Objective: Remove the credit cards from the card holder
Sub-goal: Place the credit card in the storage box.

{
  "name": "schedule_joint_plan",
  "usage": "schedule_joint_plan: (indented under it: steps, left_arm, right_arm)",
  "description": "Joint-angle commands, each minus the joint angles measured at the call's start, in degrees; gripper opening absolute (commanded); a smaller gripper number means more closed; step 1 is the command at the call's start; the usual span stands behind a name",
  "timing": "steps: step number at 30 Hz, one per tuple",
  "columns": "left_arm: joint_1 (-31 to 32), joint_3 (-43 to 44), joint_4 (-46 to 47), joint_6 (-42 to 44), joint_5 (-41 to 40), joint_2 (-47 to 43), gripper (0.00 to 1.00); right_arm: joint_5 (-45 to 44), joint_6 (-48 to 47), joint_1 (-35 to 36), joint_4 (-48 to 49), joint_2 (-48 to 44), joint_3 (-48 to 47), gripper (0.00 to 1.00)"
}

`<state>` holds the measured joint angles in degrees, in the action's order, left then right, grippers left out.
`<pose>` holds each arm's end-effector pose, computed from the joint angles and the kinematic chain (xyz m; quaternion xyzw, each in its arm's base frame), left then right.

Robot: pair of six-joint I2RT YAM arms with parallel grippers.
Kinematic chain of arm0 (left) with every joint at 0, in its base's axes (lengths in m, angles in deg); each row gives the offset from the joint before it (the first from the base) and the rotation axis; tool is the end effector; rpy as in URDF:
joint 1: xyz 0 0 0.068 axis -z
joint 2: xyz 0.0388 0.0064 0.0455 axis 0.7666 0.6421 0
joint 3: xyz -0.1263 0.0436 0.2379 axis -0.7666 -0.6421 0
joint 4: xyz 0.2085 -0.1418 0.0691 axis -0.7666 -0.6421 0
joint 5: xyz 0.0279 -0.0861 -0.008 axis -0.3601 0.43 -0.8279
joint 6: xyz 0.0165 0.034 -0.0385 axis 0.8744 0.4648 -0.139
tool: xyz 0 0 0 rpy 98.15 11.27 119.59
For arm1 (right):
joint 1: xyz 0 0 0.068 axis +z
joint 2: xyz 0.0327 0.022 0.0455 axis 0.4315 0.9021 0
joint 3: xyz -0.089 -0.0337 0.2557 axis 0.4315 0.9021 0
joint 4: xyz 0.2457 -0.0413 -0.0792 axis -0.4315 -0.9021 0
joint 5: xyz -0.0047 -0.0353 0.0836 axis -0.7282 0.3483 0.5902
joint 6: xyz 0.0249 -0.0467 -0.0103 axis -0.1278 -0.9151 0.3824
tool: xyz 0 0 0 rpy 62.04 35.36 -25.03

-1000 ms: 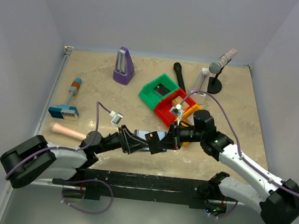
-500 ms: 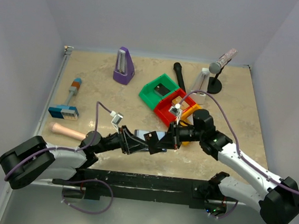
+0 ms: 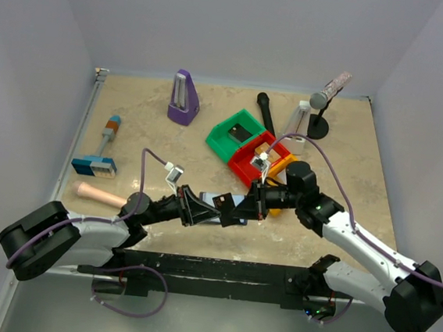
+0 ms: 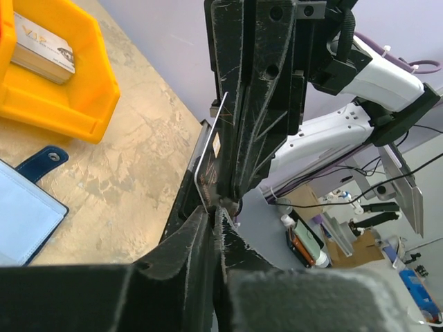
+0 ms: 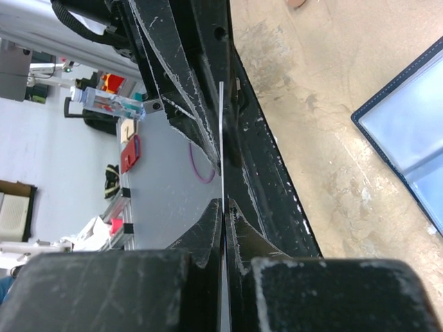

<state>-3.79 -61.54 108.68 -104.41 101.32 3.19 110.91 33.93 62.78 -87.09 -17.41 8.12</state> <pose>0.1198 -0.1476 0.1855 0.0988 0.6428 -0.6799 0.3387 0.1579 0.1538 0.2588 -0.2424 0.7576 0.5736 0.1954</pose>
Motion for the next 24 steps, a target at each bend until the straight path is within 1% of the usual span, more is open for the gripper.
schedule_joint_plan:
  steps: [1,3,5,6,8,9,10,11,13,16,20,24]
  left_arm:
    - [-0.03,1.44,16.7,0.88,1.05,-0.69,0.06]
    - [-0.03,1.36,16.61,0.88,0.79,-0.51,0.01]
    - [-0.03,1.44,16.61,0.45,0.09,0.1,0.0]
    - [-0.12,1.53,16.52,0.1,-0.53,0.71,0.0]
    - [-0.2,1.79,16.61,-0.26,-2.46,1.94,0.0]
    - [-0.29,1.88,16.61,-0.52,-3.69,2.65,0.0]
    - [-0.55,2.14,16.61,-0.87,-4.83,3.52,0.0]
    - [-0.99,2.67,16.44,-1.31,-5.97,4.49,0.0]
    - [-2.57,4.33,15.04,-2.54,-8.08,6.42,0.0]
    - [-6.25,8.37,11.61,-5.26,-11.42,9.5,0.0]
    - [-10.22,16.62,1.88,-7.02,-13.63,13.54,0.0]
    - [-12.16,27.08,-11.04,-6.24,-15.65,17.32,0.0]
  right_arm:
    - [1.79,-0.48,-0.03,1.83,0.19,-0.88,0.0]
    - [1.53,-0.92,-0.12,1.39,0.19,-1.14,0.0]
    - [0.3,-1.8,-0.03,-2.37,-0.07,-1.93,0.0]
    - [-0.23,-2.41,-0.03,-4.39,-0.34,-2.63,0.09]
    - [-3.55,-4.17,-0.21,-11.14,-0.86,-4.82,0.5]
    - [-6.44,-5.4,-0.56,-14.14,-1.22,-5.97,0.63]
    - [-8.13,-6.02,-1.17,-16.6,-1.65,-6.41,0.91]
    - [-9.71,-6.28,-1.96,-18.19,-2.7,-6.59,0.97]
    - [-13.22,-7.16,-3.37,-22.06,-5.51,-6.59,0.97]
    - [-20.51,-9.44,-3.55,-28.47,-12.62,-7.47,0.98]
    - [-27.29,-11.56,-3.55,-34.72,-20.8,-7.65,0.97]
    - [-29.76,-11.91,-3.46,-36.93,-26.43,-6.51,0.95]
